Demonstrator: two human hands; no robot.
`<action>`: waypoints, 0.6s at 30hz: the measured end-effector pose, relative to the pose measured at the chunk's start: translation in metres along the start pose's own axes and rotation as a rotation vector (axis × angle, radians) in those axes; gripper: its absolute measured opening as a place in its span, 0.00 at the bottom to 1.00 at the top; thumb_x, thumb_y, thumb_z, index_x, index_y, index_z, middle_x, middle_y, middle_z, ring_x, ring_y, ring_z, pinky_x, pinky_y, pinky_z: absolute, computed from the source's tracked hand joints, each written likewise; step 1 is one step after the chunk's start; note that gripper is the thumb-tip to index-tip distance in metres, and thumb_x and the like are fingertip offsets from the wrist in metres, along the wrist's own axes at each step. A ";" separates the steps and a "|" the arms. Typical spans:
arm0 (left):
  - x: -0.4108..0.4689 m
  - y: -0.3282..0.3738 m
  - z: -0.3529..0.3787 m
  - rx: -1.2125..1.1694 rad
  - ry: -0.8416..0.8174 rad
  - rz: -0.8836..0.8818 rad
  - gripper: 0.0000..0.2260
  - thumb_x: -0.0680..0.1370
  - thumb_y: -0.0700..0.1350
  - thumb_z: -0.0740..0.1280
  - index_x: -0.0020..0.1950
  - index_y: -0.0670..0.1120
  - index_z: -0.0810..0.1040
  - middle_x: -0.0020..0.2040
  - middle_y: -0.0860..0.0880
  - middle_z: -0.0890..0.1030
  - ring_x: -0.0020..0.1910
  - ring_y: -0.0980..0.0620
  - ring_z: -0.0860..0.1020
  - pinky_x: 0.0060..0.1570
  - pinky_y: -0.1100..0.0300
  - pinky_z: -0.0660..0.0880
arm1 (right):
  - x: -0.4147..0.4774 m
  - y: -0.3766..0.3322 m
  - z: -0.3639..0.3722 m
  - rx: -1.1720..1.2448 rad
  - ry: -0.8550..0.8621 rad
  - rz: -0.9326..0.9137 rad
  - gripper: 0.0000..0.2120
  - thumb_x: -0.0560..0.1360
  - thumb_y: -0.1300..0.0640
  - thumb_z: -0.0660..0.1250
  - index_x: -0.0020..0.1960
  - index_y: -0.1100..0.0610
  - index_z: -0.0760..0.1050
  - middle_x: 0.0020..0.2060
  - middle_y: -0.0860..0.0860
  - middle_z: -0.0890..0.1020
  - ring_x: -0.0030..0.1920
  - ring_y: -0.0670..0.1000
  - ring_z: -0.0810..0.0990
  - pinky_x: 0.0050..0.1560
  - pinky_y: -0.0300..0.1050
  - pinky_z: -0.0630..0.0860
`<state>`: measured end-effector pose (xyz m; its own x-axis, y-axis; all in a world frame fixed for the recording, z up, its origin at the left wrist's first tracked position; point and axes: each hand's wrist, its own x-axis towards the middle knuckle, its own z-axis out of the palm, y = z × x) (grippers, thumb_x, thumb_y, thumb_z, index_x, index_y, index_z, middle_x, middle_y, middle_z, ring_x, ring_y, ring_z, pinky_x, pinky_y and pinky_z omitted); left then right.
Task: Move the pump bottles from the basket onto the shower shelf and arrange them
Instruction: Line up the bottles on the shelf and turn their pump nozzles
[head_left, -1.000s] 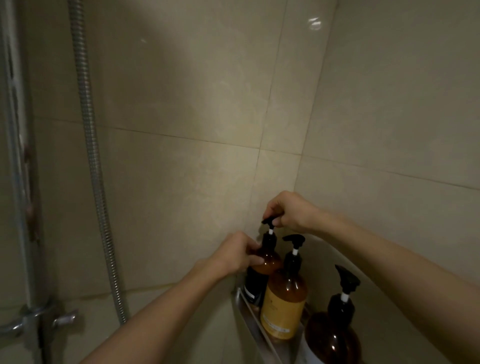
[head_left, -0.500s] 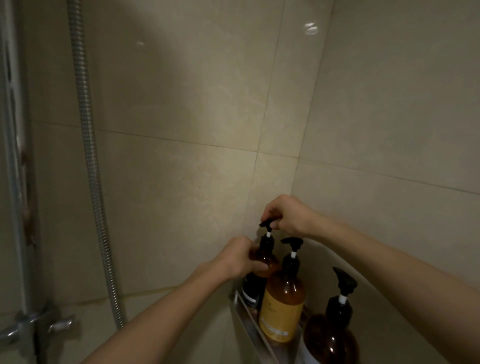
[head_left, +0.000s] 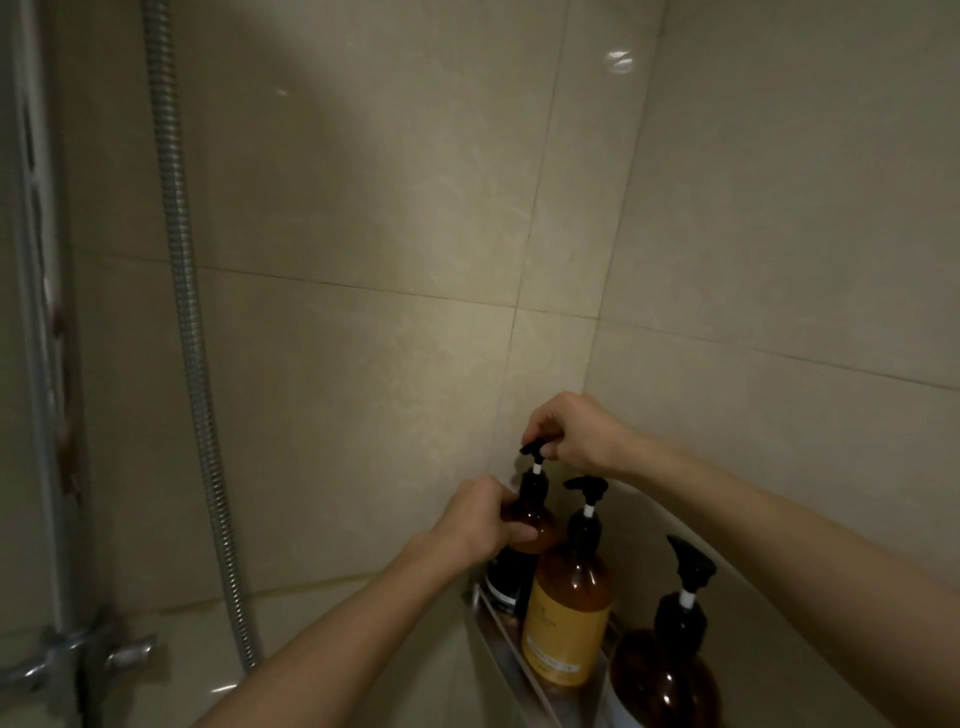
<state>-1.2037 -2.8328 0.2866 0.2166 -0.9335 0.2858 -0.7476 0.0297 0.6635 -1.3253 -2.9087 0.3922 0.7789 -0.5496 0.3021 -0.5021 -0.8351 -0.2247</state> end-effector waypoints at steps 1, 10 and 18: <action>0.000 0.000 0.000 -0.001 -0.001 0.001 0.12 0.71 0.48 0.73 0.52 0.45 0.82 0.47 0.47 0.84 0.47 0.52 0.81 0.52 0.55 0.78 | 0.000 0.000 0.000 0.000 0.002 -0.002 0.11 0.70 0.68 0.68 0.48 0.54 0.81 0.42 0.47 0.81 0.45 0.44 0.78 0.47 0.34 0.73; -0.004 -0.004 0.001 0.024 -0.002 0.054 0.11 0.73 0.50 0.71 0.52 0.47 0.81 0.46 0.49 0.83 0.47 0.53 0.80 0.51 0.57 0.77 | -0.004 -0.002 -0.001 0.016 -0.037 0.034 0.15 0.72 0.67 0.67 0.55 0.54 0.78 0.54 0.50 0.80 0.56 0.50 0.78 0.54 0.40 0.75; -0.035 0.006 -0.010 0.033 0.378 0.211 0.11 0.77 0.49 0.62 0.57 0.50 0.78 0.47 0.52 0.79 0.43 0.58 0.77 0.47 0.58 0.78 | -0.043 -0.010 -0.042 0.026 -0.102 0.040 0.14 0.74 0.62 0.64 0.56 0.47 0.76 0.53 0.49 0.79 0.50 0.45 0.76 0.49 0.37 0.74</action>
<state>-1.2095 -2.7966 0.2882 0.2666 -0.7118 0.6498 -0.8186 0.1887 0.5425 -1.3702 -2.8777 0.4204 0.7931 -0.5764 0.1969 -0.5248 -0.8107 -0.2595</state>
